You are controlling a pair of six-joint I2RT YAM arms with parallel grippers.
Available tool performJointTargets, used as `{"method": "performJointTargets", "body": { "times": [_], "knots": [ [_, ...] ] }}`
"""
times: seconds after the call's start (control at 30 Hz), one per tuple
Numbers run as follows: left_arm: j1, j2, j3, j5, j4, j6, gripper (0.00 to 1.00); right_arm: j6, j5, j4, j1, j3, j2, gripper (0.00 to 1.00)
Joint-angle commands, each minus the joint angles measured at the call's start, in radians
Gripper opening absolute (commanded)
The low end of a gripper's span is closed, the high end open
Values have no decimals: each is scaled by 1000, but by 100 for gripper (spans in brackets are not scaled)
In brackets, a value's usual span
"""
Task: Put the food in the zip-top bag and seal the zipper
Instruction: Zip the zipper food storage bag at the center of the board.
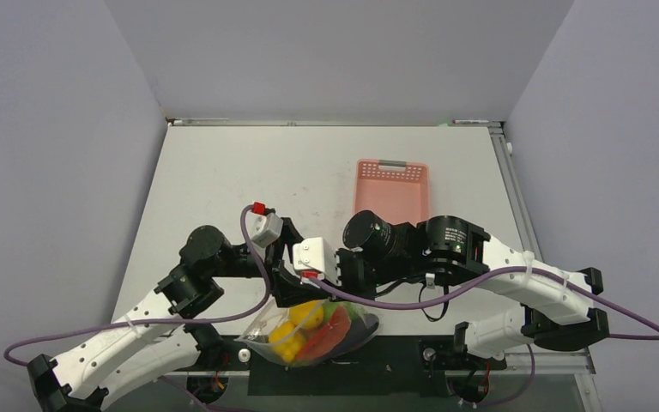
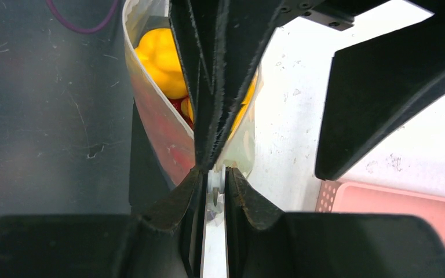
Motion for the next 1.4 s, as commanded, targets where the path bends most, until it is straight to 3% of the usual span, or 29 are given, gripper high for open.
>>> {"method": "performJointTargets", "body": {
  "times": [0.0, 0.83, 1.2, 1.37],
  "knots": [
    [-57, -14, 30, -51, -86, 85, 70, 54, 59, 29, 15, 80, 10, 5],
    [-137, -63, 128, -226, -418, 231, 68, 202, 212, 54, 36, 113, 35, 6],
    [-152, -60, 128, -245, -455, 258, 63, 268, 250, 86, 36, 153, 29, 5],
    [-157, -59, 131, -267, -468, 267, 51, 278, 253, 85, 37, 153, 29, 5]
  ]
}}
